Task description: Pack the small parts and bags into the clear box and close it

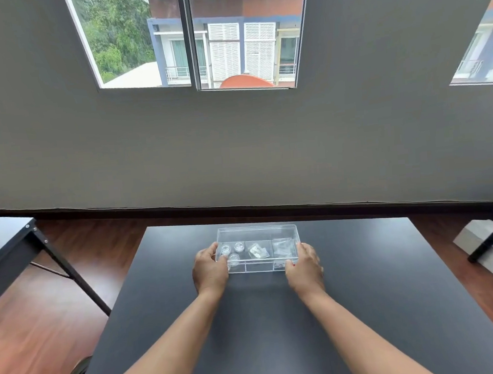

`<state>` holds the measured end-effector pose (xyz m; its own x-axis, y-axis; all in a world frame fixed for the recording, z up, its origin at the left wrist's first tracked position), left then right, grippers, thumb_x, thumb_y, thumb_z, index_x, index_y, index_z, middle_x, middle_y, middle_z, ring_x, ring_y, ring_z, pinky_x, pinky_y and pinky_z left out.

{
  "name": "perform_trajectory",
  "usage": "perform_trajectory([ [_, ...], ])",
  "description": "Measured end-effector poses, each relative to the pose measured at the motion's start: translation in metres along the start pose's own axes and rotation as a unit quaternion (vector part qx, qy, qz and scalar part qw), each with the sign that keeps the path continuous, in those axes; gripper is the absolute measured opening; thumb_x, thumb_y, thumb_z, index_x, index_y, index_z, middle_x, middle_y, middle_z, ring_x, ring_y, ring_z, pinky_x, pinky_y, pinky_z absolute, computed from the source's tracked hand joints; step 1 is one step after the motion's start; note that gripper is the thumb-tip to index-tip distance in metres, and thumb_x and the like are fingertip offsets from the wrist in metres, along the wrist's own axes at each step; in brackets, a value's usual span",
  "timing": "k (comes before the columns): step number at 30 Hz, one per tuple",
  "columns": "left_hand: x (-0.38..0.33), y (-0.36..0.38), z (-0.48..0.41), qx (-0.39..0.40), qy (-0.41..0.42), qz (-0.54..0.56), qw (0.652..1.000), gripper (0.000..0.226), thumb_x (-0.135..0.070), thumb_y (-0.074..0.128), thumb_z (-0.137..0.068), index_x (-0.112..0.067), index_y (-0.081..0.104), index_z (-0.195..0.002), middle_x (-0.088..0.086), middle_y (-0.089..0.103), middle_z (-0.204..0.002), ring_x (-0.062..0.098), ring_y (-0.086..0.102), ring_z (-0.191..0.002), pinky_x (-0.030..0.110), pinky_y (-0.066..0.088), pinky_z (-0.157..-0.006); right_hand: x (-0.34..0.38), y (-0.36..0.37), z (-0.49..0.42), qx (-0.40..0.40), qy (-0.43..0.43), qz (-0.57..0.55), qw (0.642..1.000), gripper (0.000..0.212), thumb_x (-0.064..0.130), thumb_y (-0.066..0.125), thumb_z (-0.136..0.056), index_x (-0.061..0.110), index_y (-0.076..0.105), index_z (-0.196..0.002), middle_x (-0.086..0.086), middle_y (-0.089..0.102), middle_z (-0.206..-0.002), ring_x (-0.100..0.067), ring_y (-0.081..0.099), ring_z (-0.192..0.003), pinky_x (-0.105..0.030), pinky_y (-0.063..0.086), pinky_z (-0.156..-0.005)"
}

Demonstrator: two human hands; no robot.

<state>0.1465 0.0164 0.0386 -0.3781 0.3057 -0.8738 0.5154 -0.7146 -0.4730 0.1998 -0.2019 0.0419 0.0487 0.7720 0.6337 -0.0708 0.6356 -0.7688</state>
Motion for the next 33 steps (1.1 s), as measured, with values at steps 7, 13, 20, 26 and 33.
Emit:
perform_trajectory([
  [7,0.004,0.003,-0.002,0.013,-0.002,-0.01,1.0,0.046,-0.015,0.061,-0.088,-0.018,0.058,-0.134,0.01,0.059,-0.132,0.028,0.062,-0.113,0.035,0.047,-0.1,-0.002,0.0,0.003,0.009,-0.004,-0.015,1.0,0.049,0.014,0.048,-0.091,0.012,0.04,-0.139,-0.005,0.035,-0.15,-0.025,0.036,-0.137,-0.043,0.036,-0.108],
  [13,0.008,0.002,-0.002,0.026,-0.022,0.048,0.998,0.048,-0.015,0.064,-0.085,-0.022,0.06,-0.133,-0.003,0.068,-0.126,0.021,0.067,-0.109,0.03,0.048,-0.096,-0.007,-0.003,0.004,-0.003,0.011,-0.088,0.996,0.056,0.019,0.047,-0.093,0.014,0.031,-0.147,-0.008,0.037,-0.152,-0.026,0.04,-0.136,-0.039,0.036,-0.109],
  [20,0.012,0.005,-0.001,0.033,-0.026,0.07,0.997,0.047,-0.015,0.065,-0.087,-0.022,0.059,-0.133,-0.004,0.07,-0.122,0.017,0.067,-0.109,0.032,0.049,-0.098,-0.01,0.0,0.004,0.009,0.024,-0.091,0.996,0.054,0.016,0.041,-0.095,0.018,0.031,-0.147,-0.007,0.041,-0.151,-0.029,0.044,-0.133,-0.039,0.04,-0.104],
  [26,0.013,0.005,-0.006,0.061,-0.028,0.066,0.996,0.047,-0.015,0.065,-0.086,-0.02,0.059,-0.133,-0.005,0.069,-0.126,0.016,0.065,-0.114,0.037,0.048,-0.104,-0.009,-0.003,0.004,0.01,0.03,-0.082,0.996,0.054,0.015,0.041,-0.093,0.019,0.033,-0.146,-0.007,0.042,-0.15,-0.029,0.045,-0.131,-0.038,0.04,-0.103],
  [33,0.015,0.003,-0.003,0.048,-0.029,0.065,0.996,0.059,-0.027,0.067,-0.088,-0.018,0.046,-0.144,0.003,0.06,-0.138,0.019,0.061,-0.121,0.034,0.044,-0.107,-0.014,-0.007,0.007,0.013,0.023,-0.106,0.994,0.053,0.019,0.047,-0.091,0.021,0.035,-0.143,-0.009,0.055,-0.137,-0.029,0.055,-0.119,-0.039,0.046,-0.098],
])
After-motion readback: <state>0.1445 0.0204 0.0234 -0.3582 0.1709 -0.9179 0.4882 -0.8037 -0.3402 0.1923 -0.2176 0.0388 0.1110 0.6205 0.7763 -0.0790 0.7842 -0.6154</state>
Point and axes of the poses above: each hand's wrist, its own z-axis away from the middle knuckle, its own y-axis out of the palm, x = y × z, the point moved 4 cm from there along -z, towards the middle knuckle
